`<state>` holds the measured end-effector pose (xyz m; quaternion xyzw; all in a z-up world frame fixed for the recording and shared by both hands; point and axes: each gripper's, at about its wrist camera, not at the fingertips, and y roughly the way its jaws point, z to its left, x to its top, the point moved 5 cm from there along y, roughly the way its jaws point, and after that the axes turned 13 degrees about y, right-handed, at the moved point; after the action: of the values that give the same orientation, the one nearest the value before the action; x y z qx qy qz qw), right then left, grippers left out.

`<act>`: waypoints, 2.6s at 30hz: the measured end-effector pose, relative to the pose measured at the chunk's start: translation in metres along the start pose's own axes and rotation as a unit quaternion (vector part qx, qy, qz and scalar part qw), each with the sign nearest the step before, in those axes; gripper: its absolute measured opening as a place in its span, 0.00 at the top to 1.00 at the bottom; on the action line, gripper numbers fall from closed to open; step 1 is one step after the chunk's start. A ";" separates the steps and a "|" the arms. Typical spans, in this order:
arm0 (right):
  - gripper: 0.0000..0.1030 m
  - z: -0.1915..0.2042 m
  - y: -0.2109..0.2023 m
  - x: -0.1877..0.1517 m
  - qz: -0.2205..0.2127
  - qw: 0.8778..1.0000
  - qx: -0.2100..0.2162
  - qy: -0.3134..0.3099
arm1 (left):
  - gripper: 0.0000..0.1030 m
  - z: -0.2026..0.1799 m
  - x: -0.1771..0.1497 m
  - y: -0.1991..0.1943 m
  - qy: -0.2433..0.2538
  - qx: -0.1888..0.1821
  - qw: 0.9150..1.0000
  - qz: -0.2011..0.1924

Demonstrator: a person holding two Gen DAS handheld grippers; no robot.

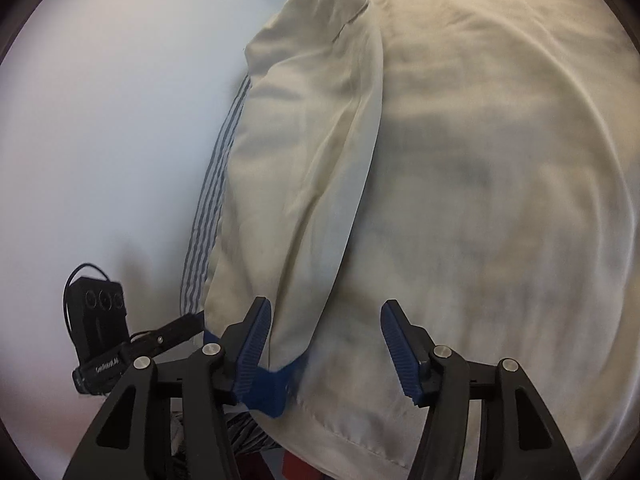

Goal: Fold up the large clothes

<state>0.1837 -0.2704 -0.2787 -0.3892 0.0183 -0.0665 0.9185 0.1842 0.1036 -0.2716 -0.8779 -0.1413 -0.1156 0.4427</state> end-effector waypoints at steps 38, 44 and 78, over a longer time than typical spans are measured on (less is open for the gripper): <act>0.82 0.132 0.005 -0.078 0.044 0.971 -0.013 -0.233 | 0.96 0.031 -0.044 -0.052 0.034 0.131 0.990 -0.027; 0.78 0.172 0.020 -0.009 -0.077 0.953 -0.073 -0.285 | 0.86 0.033 -0.041 -0.059 0.029 0.143 0.989 -0.034; 0.82 0.132 0.059 0.002 -0.011 0.970 -0.066 -0.234 | 0.52 0.077 -0.010 -0.046 -0.009 0.112 0.994 -0.016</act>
<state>0.2033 -0.1360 -0.2285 -0.4541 -0.1968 0.0174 0.8688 0.1652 0.1909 -0.2854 -0.8214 -0.1711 -0.0983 0.5352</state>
